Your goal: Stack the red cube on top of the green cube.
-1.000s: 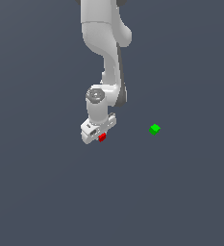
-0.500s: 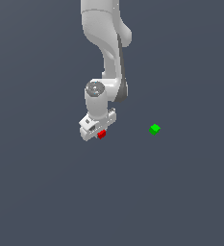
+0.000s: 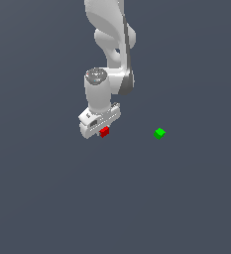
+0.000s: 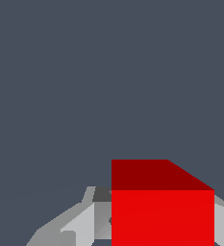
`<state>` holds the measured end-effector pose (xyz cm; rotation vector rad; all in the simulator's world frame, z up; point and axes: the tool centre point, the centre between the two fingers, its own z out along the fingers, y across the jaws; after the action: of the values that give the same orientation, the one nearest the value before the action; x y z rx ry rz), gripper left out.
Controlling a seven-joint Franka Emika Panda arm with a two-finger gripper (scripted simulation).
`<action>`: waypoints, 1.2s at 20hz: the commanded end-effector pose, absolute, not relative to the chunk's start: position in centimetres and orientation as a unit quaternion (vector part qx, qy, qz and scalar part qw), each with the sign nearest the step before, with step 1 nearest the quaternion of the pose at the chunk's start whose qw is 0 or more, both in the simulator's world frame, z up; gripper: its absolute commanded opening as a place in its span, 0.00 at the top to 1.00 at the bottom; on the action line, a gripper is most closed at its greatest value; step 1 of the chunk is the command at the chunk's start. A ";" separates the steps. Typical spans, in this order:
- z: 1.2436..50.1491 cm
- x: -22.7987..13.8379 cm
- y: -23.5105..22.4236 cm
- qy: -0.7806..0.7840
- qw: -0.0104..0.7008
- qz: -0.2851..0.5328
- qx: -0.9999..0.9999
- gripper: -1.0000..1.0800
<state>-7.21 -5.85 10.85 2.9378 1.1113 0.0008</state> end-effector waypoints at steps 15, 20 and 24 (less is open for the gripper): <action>11.9 -7.3 -5.0 0.354 0.000 0.000 0.935 1.00; 11.4 -7.7 -2.6 0.354 0.000 0.000 0.935 1.00; 10.8 -8.3 0.4 0.354 0.000 0.000 0.935 1.00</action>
<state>-8.05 -0.80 11.02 2.9393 1.1099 -0.0006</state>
